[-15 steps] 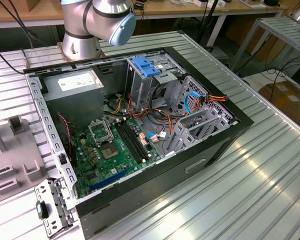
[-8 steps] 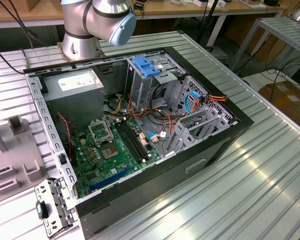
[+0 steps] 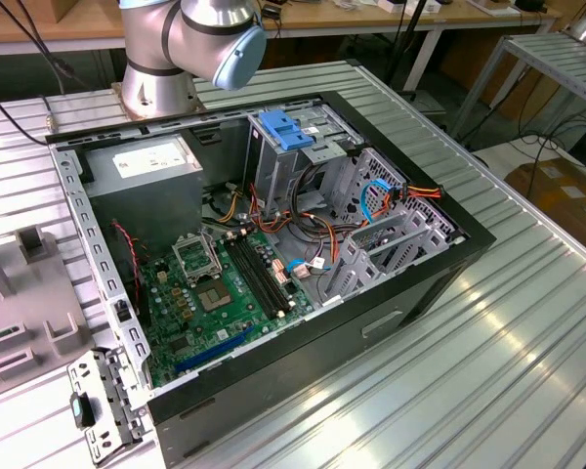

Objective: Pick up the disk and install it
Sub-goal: 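Pick up the disk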

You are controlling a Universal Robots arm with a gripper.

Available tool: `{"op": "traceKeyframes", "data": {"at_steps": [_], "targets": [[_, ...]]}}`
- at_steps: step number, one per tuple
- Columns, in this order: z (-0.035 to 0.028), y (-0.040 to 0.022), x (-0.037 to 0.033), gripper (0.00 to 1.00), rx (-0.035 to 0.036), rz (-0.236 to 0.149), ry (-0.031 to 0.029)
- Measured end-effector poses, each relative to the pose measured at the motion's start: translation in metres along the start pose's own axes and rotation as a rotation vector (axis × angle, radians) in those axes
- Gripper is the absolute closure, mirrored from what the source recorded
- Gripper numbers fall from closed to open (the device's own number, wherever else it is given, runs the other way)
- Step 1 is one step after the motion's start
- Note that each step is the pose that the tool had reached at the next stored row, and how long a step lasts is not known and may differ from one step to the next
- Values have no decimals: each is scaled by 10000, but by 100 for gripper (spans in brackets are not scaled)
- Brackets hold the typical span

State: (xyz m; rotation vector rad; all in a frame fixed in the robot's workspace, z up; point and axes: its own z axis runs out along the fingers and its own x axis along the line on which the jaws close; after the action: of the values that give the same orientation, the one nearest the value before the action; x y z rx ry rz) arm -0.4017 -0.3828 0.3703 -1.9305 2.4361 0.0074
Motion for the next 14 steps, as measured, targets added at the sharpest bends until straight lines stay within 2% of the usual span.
{"op": "traceKeyframes", "data": {"at_steps": [4,9,11,14], "targets": [[2,0,0,89,-21,-726,-13],[2,0,0,89,-41,-1415,-25],[3,0,0,89,-47,-1640,-28],[2,0,0,89,-49,-1698,-29]]}}
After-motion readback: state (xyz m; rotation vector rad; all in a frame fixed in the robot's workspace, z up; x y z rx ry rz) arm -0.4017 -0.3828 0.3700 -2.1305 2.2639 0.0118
